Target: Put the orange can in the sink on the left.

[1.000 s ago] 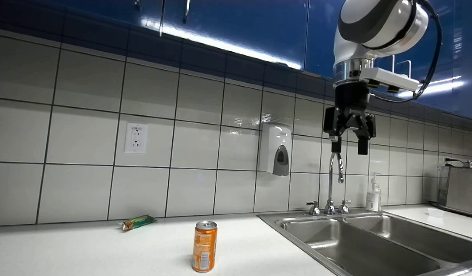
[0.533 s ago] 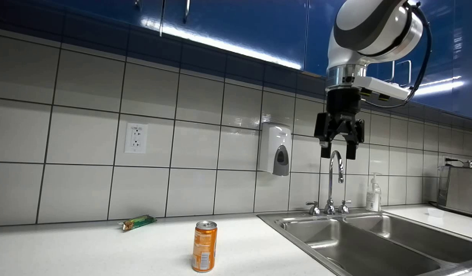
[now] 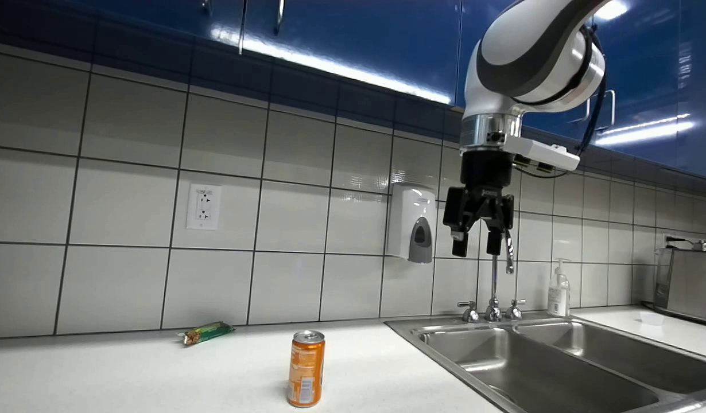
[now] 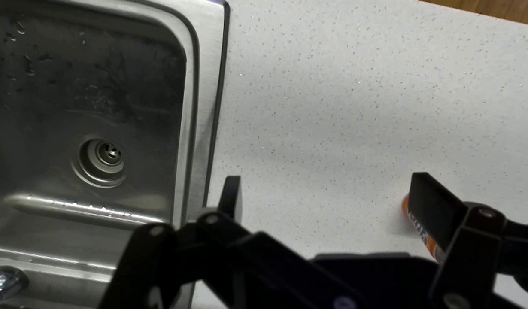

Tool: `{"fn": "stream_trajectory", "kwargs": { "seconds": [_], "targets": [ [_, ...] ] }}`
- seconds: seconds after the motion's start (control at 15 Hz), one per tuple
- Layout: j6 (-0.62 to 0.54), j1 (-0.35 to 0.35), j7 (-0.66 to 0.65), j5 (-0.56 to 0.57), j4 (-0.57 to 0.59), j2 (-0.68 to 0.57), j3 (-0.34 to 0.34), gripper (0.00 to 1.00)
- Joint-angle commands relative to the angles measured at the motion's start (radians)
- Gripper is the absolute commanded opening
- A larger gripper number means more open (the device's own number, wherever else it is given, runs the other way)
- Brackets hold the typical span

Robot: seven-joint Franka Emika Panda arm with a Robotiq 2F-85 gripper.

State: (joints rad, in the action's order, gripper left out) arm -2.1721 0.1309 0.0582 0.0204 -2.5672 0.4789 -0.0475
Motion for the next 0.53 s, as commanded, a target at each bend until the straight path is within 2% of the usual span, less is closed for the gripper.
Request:
{"fn": "stream_trajectory", "kwargs": {
  "seconds": [0.0,0.47],
  "targets": [
    [-0.064,0.015,0.013,0.001,0.01,-0.047,-0.033,1.0],
    [-0.139,0.044,-0.013,0.005,0.047,-0.152,-0.085,1.0]
  ]
}}
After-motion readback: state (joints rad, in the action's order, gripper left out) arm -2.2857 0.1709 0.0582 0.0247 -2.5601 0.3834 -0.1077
